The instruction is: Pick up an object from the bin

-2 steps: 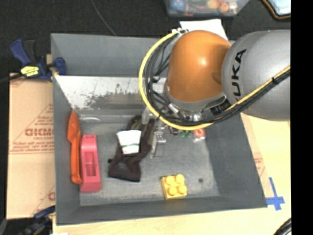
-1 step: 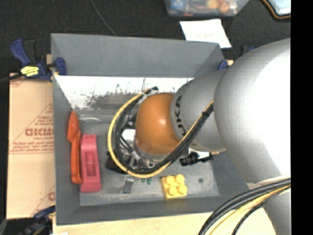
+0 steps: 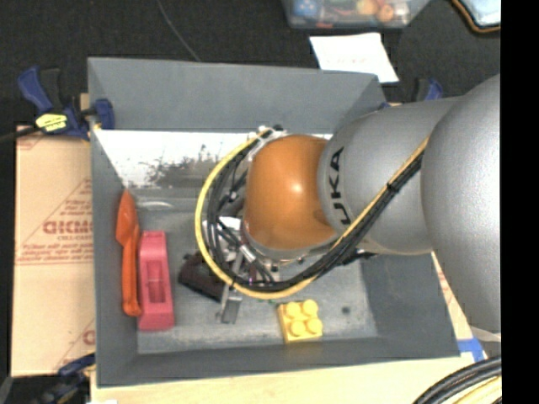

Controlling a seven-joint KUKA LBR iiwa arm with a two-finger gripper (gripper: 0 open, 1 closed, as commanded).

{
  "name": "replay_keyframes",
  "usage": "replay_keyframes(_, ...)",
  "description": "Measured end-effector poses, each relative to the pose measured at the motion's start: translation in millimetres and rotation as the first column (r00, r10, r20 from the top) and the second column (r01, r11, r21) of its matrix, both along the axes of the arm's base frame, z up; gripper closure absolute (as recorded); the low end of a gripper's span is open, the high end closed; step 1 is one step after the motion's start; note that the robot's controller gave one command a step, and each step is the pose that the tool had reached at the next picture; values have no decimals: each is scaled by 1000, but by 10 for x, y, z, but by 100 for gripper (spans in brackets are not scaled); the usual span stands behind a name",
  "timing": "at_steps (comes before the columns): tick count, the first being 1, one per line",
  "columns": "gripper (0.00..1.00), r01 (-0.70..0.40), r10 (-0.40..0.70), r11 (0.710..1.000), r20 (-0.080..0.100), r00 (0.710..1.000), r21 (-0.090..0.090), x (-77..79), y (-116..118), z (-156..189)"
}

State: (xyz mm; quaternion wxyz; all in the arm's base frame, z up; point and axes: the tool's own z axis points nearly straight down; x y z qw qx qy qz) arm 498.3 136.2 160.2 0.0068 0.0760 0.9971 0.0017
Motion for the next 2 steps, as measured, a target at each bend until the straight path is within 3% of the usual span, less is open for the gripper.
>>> replay_keyframes(1,0,80,-80,997,-9,997,3,38,0,-841)
replay_keyframes(2,0,176,-176,984,14,984,12,192,25,-892)
